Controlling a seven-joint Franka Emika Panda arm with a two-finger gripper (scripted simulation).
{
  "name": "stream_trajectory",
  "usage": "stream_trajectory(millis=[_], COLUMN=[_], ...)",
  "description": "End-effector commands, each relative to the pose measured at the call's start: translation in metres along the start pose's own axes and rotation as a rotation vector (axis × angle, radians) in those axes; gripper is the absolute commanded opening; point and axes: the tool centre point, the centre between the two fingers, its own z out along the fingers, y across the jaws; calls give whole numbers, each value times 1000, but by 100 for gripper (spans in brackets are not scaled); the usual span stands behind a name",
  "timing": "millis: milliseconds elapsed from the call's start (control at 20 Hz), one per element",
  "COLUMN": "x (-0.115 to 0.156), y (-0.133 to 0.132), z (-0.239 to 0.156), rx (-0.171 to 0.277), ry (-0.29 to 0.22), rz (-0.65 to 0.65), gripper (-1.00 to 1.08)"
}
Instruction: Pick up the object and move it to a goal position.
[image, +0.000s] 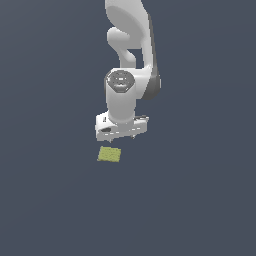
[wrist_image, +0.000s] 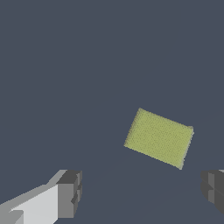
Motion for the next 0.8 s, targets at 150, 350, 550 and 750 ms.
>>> stream_trajectory(millis=[150, 350, 550, 750], x=[0, 0, 0, 0], y=[9, 15, 20, 26], z=[10, 17, 24, 31], rx=[-3, -4, -5, -6], ry=[3, 6, 9, 13], rz=[-138, -240, -341, -442], gripper=[100, 100, 100, 100])
